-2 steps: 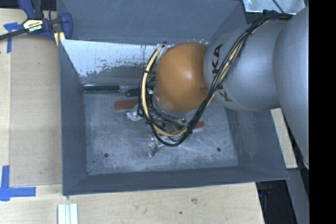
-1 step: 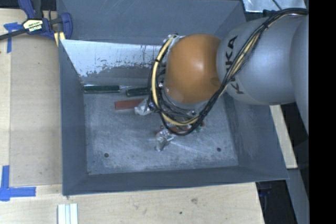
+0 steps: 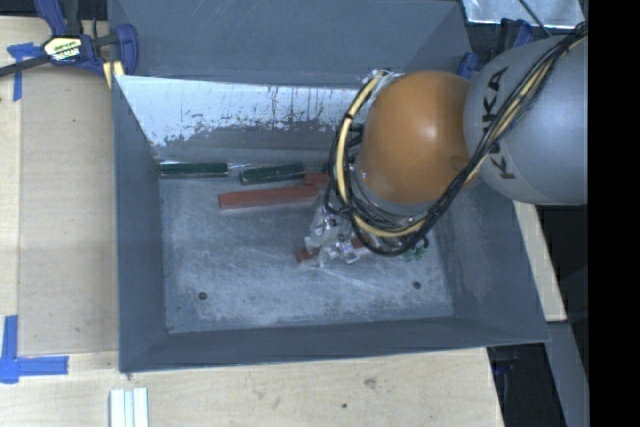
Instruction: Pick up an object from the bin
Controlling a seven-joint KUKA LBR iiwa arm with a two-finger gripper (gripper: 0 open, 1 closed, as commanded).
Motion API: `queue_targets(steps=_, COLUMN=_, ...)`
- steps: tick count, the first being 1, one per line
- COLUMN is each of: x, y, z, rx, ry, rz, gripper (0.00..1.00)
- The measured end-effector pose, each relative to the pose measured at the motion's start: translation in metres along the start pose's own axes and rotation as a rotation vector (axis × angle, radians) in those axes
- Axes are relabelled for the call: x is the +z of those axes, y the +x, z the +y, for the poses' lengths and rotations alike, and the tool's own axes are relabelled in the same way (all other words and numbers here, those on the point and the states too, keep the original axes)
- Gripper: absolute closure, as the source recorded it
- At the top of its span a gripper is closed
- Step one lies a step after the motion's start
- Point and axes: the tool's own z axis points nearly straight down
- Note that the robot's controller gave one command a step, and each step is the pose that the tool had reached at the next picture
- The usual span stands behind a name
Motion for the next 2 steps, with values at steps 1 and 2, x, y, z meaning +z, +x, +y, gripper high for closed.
queue_targets(steps=1, x=0.0, y=0.0, z=0.0, rx=0.0, ry=0.0, rz=0.0, gripper=1.0)
queue_targets(steps=2, x=-0.108, y=0.004, z=0.006, rx=-0.002, ry=0.0, rz=-0.002, gripper=1.0)
